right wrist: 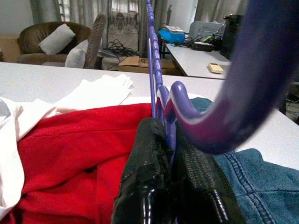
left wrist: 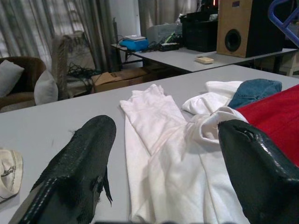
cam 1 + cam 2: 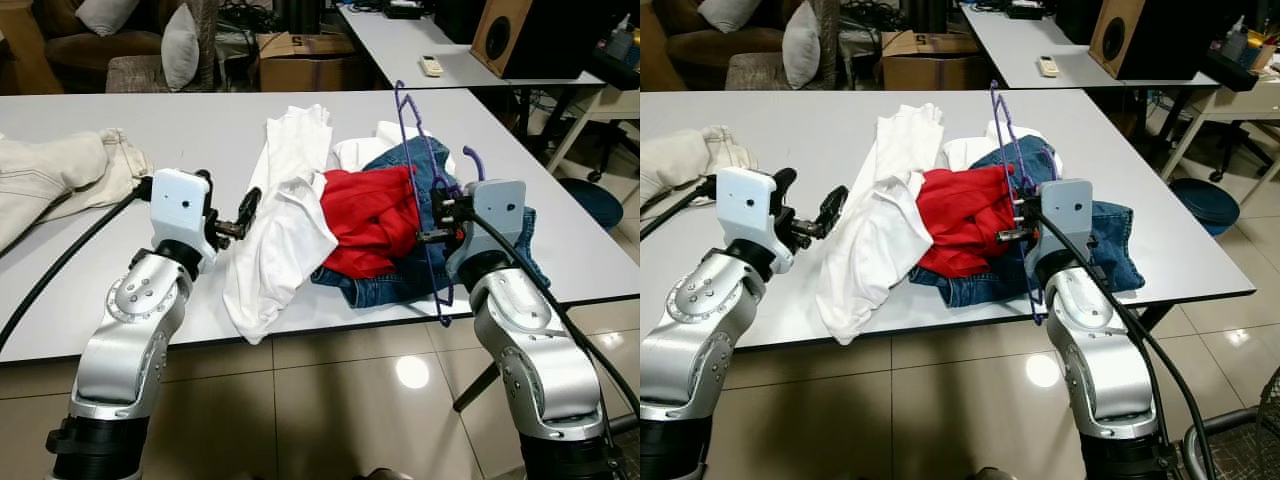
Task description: Hang hanger
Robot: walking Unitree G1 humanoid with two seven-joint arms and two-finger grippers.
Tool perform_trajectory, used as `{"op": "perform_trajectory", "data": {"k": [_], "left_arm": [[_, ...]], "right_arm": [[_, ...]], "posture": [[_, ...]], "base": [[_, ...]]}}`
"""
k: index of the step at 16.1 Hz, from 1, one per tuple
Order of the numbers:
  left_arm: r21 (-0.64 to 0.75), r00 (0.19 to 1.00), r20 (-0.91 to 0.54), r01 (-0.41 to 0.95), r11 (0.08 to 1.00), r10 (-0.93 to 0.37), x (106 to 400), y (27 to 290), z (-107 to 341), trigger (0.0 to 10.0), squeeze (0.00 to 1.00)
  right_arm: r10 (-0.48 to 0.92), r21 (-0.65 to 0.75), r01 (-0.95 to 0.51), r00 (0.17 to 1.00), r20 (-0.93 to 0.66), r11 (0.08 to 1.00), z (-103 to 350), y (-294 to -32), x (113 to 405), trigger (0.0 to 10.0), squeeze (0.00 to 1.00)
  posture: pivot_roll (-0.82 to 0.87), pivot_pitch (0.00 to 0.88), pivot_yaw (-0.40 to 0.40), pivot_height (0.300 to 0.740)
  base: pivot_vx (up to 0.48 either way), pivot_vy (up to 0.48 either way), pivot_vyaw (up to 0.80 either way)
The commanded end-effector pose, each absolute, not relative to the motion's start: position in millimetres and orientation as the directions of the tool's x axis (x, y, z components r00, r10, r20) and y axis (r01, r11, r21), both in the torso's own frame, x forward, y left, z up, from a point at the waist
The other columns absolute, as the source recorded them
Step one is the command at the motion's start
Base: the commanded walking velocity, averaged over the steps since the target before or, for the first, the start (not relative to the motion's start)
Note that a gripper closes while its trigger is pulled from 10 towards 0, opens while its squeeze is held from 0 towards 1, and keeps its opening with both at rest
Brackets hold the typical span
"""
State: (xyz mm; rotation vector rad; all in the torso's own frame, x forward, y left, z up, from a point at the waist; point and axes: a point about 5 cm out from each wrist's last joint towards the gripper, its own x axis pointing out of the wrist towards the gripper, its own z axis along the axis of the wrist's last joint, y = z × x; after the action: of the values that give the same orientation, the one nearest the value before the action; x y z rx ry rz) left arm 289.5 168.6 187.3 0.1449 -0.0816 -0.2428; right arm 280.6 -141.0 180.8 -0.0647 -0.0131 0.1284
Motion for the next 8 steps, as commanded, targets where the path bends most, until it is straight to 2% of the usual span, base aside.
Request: {"op": "perform_trajectory", "data": {"k": [1, 2, 3, 4, 8], "left_arm": [[0.162, 0.969, 0.066, 0.225, 0.961, -0.238, 288.8, 168.5, 188.4, 10.0, 0.29], [0.169, 0.970, 0.065, 0.221, 0.961, -0.235, 288.0, 169.2, 188.2, 10.0, 0.29], [0.158, 0.974, 0.071, 0.201, 0.967, -0.215, 287.7, 173.3, 190.3, 10.0, 0.28], [0.147, 0.975, 0.078, 0.195, 0.970, -0.208, 288.0, 173.3, 191.6, 10.0, 0.29], [0.140, 0.977, 0.085, 0.183, 0.973, -0.196, 289.4, 172.6, 190.9, 10.0, 0.29]], "right_arm": [[0.111, -0.073, -0.108, 0.993, 0.031, 0.991, 184.5, -144.3, 280.6, 10.0, 0.00], [0.114, -0.051, -0.113, 0.993, 0.028, 0.992, 184.0, -145.0, 280.6, 10.0, 0.00], [0.175, 0.049, -0.178, 0.983, 0.054, 0.983, 190.4, -138.8, 278.4, 10.0, 0.00], [0.211, 0.088, -0.217, 0.975, 0.070, 0.972, 193.8, -133.9, 277.3, 10.0, 0.00], [0.223, 0.073, -0.229, 0.972, 0.073, 0.971, 193.5, -130.2, 279.1, 10.0, 0.00]], "posture": [[-0.06, 0.008, -0.020, 0.740], [-0.06, 0.010, -0.020, 0.740], [-0.06, 0.007, -0.024, 0.740], [-0.06, 0.006, -0.025, 0.740], [-0.06, 0.005, -0.026, 0.740]], "base": [[0.000, 0.000, 0.00], [0.000, 0.000, 0.00], [0.000, 0.000, 0.00], [0.000, 0.240, 0.00], [0.000, 0.314, 0.00]]}}
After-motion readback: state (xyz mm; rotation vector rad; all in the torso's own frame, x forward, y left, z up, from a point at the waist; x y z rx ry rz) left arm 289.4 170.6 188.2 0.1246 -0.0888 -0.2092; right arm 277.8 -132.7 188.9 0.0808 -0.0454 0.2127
